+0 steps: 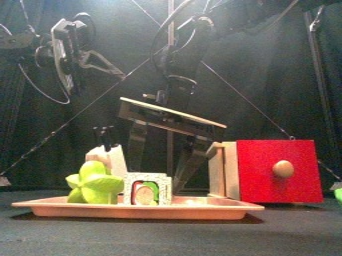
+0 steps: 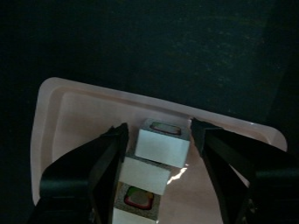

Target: Grab sushi piece from plate

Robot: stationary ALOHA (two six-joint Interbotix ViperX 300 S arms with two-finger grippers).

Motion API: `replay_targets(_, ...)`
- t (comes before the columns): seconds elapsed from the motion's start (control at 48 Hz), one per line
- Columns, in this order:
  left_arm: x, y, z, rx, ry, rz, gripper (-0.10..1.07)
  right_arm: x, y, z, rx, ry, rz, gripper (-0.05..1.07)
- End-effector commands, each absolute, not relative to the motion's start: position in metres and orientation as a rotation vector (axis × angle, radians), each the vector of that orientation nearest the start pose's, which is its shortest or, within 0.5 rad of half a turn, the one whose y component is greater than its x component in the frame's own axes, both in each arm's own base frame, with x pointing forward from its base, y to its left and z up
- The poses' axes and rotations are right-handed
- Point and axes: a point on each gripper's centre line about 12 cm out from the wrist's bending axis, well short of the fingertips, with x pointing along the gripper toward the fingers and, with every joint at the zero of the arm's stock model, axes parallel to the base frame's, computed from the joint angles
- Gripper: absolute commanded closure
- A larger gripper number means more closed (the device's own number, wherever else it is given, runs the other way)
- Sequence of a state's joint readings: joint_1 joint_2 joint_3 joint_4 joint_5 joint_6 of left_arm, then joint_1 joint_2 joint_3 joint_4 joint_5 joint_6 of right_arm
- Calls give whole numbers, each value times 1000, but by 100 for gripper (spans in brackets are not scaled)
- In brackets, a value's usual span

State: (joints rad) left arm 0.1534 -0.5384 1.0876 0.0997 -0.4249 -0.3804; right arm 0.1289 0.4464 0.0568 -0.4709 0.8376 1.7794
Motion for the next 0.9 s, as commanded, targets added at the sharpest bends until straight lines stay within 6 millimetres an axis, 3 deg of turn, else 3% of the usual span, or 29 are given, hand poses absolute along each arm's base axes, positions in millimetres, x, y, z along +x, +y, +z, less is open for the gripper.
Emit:
replay_targets(0.0, 270, 38, 249, -298, 88, 130, 74, 485, 21, 137, 967, 811, -982, 12)
replay_targets(0.333, 270, 38, 249, -298, 90, 130, 74, 485, 20, 136, 964, 811, -985, 14)
replay_targets(0.646, 270, 38, 249, -298, 91, 130, 74, 485, 18, 136, 968, 809, -989, 49)
replay_targets(0.875, 270, 38, 249, -298, 90, 130, 74, 485, 18, 137, 966, 808, -987, 52)
